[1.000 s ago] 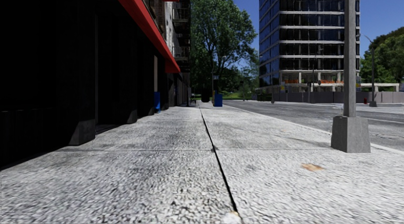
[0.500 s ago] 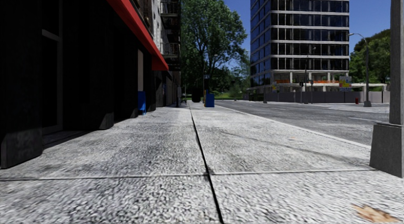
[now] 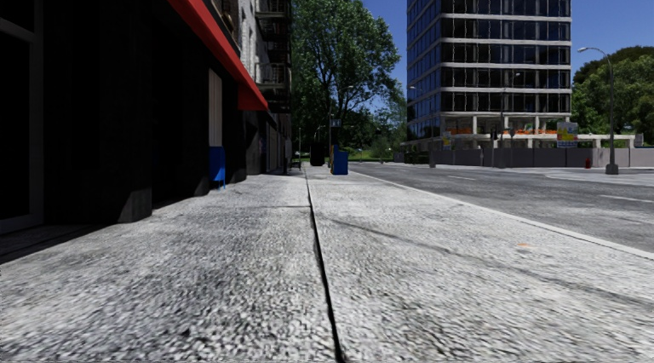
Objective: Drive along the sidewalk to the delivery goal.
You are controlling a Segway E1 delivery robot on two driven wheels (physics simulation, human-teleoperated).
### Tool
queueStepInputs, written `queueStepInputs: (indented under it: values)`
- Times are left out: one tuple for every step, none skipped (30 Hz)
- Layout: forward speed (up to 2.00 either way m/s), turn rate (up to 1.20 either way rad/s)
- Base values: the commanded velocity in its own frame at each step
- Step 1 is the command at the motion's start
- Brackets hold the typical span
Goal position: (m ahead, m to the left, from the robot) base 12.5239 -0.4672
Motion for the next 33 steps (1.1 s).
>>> queueStepInputs:
  values:
    - [2.0, 0.0]
    - [2.0, 0.0]
    - [2.0, 0.0]
    - [2.0, 0.0]
    - [2.0, 0.0]
    - [2.0, 0.0]
    - [2.0, 0.0]
    - [2.0, 0.0]
    - [2.0, 0.0]
    - [2.0, 0.0]
    - [2.0, 0.0]
    - [2.0, 0.0]
    - [2.0, 0.0]
    - [2.0, 0.0]
    - [2.0, 0.0]
    - [2.0, 0.0]
    - [2.0, 0.0]
    - [2.0, 0.0]
    - [2.0, 0.0]
    - [2.0, 0.0]
    - [2.0, 0.0]
    - [2.0, 0.0]
    - [2.0, 0.0]
    - [2.0, 0.0]
    - [2.0, 0.0]
    - [2.0, 0.0]
    - [2.0, 0.0]
    - [2.0, 0.0]
    - [2.0, 0.0]
    - [2.0, 0.0]
    - [2.0, 0.0]
    - [2.0, 0.0]
    - [2.0, 0.0]
